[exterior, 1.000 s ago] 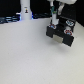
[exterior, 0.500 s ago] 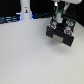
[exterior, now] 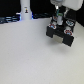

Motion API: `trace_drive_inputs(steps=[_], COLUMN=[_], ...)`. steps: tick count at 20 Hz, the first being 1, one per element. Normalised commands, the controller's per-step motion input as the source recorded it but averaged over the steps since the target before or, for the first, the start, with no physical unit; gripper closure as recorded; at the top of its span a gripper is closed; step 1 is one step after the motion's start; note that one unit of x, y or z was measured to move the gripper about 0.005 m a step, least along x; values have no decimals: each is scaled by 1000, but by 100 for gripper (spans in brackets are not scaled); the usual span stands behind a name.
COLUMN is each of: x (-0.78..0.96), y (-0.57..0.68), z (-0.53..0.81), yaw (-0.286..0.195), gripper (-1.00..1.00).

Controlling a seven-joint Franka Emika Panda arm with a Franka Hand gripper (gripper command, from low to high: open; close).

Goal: Open the kcup holder, insert the kcup into the holder, and close the kcup holder

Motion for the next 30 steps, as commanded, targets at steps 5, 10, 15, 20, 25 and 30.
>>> trace_drive_inputs(steps=[5,10,15,20,25,30], x=[119,249,433,511,544,141], y=[10,4,23,57,145,117], z=[-99,66,231,181,149,5], yaw=[-9,-21,-21,-49,-29,-1], gripper=[100,100,100,100,100,100])
